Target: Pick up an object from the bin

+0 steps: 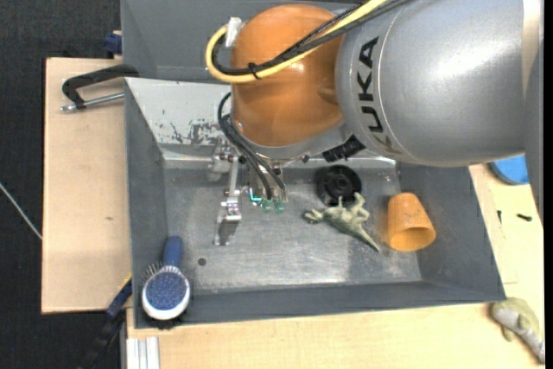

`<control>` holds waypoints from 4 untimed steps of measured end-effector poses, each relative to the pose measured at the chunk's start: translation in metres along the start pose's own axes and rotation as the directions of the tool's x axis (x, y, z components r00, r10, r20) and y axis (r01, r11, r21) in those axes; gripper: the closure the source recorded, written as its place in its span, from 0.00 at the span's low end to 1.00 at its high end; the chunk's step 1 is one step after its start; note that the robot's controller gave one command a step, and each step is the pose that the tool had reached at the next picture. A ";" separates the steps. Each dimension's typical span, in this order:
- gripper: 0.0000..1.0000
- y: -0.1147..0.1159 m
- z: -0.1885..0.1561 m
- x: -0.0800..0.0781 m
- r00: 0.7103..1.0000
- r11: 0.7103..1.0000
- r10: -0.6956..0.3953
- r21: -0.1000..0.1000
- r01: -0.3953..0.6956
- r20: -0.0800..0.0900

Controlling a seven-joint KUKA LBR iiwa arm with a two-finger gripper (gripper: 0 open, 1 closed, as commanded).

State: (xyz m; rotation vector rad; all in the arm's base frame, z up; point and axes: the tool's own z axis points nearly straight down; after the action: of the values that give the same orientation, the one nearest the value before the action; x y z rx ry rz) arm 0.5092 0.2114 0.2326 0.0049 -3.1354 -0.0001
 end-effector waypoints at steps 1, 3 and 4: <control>0.00 0.004 0.161 0.009 0.988 0.988 -0.155 -0.001 0.155 0.007; 0.00 -0.093 0.123 -0.047 0.941 0.941 -0.337 0.005 0.337 0.019; 0.00 -0.160 0.037 -0.063 0.951 0.952 -0.307 0.008 0.307 0.021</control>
Offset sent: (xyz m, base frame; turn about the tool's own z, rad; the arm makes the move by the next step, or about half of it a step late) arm -0.0103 0.0030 -0.1597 -0.1562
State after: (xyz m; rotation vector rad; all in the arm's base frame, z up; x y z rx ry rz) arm 0.5724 0.0520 0.1949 0.4958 -3.1185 0.0050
